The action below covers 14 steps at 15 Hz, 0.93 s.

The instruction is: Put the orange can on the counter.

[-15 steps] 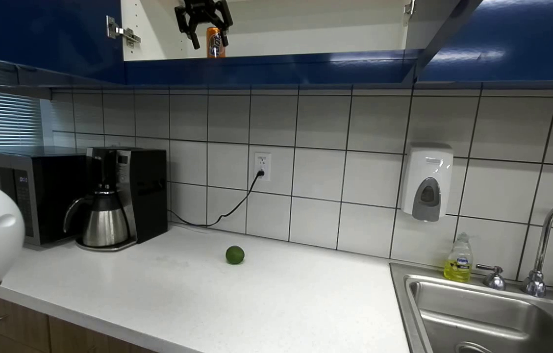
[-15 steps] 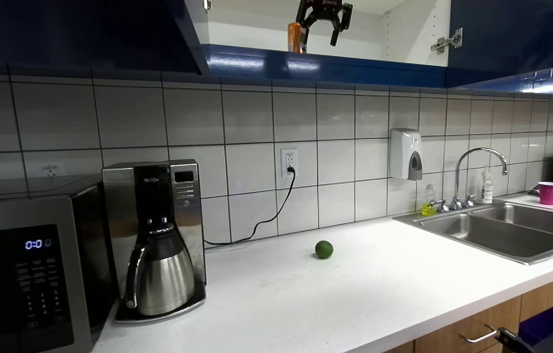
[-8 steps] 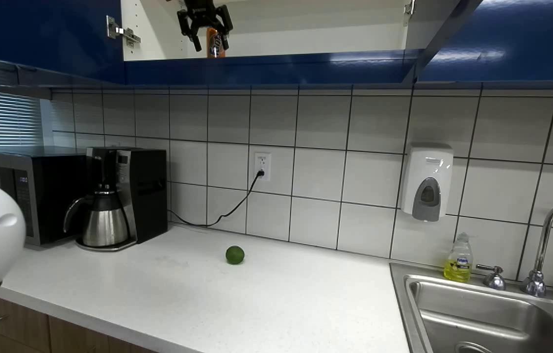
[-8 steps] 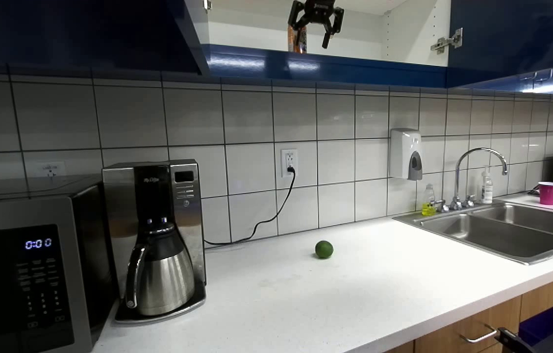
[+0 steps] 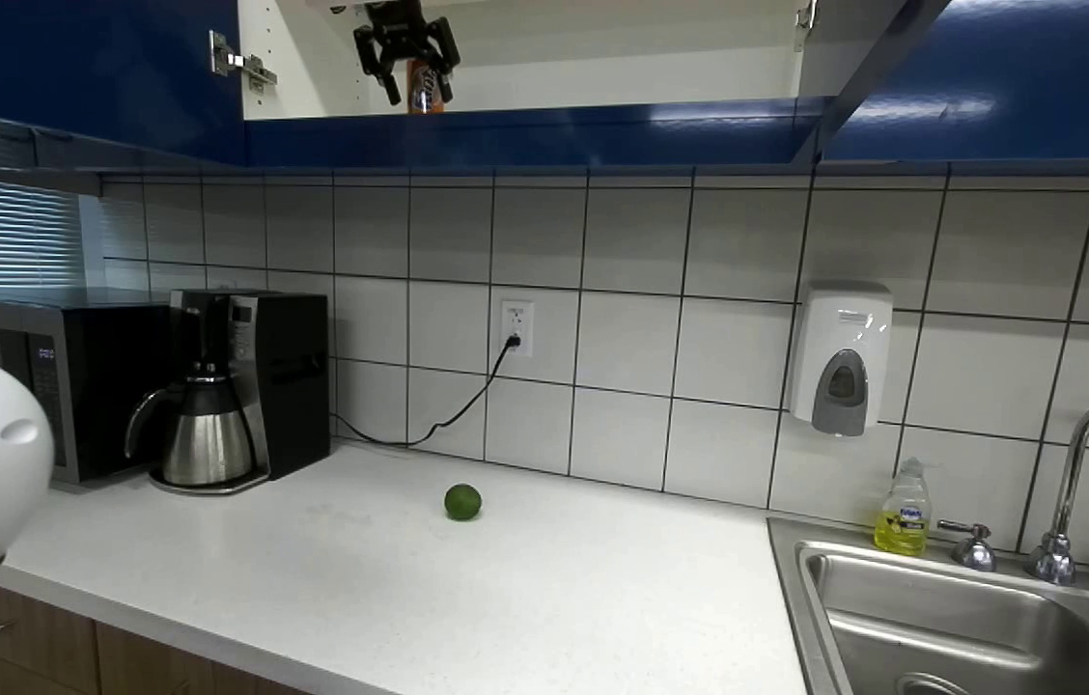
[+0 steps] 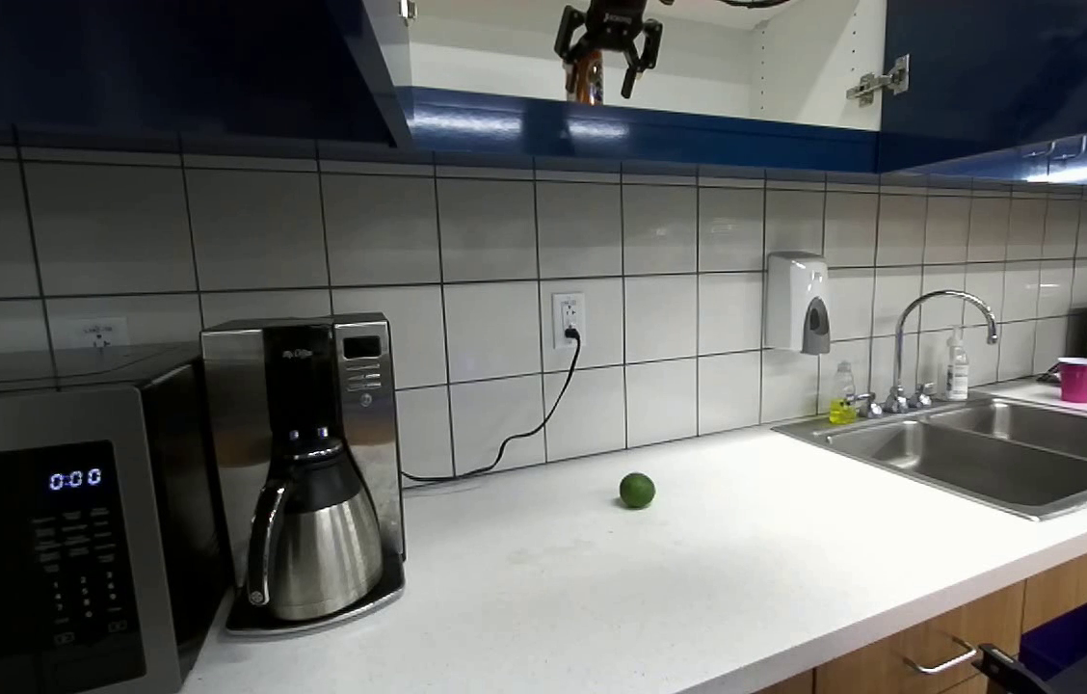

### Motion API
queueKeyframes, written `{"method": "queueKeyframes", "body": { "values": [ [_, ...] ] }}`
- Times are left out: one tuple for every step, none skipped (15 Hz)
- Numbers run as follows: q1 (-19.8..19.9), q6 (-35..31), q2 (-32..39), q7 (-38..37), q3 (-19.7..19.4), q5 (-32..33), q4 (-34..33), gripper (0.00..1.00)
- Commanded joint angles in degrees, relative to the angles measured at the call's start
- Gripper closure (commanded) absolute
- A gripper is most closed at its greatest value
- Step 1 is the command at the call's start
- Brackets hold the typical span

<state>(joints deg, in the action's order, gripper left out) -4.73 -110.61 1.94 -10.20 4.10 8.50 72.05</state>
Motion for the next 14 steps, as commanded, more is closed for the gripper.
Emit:
{"method": "queueKeyframes", "body": {
  "values": [
    [-0.52,-0.55,2.02,-2.42,0.28,1.92,-3.03,0.00],
    [-0.60,-0.70,2.28,-2.64,0.27,2.18,-3.32,0.00],
    [-0.66,-0.87,2.50,-2.80,0.26,2.24,-3.58,0.00],
    [-0.73,-0.98,2.74,-2.96,0.25,2.31,-3.84,0.00],
    [-0.83,-1.10,2.97,-3.05,0.25,2.39,-4.06,0.00],
    [-0.90,-1.29,3.12,-3.16,0.24,2.43,-4.18,0.00],
    [-0.98,-1.44,3.29,-3.25,0.23,2.52,-4.34,0.00],
    [-1.04,-1.62,3.43,-3.31,0.20,2.54,-4.45,0.00],
    [-1.09,-1.73,3.60,-3.36,0.18,2.56,-4.60,0.00],
    [-1.13,-1.78,3.75,-3.46,0.15,2.58,-4.79,0.00],
    [-1.17,-1.81,3.95,-3.57,0.14,2.67,-4.99,0.00],
    [-1.22,-1.83,4.18,-3.67,0.12,2.77,-5.21,0.00],
    [-1.25,-1.82,4.37,-3.83,0.11,2.88,-5.39,0.00],
    [-1.26,-1.81,4.51,-3.98,0.10,2.96,-5.53,0.00]
  ]
}}
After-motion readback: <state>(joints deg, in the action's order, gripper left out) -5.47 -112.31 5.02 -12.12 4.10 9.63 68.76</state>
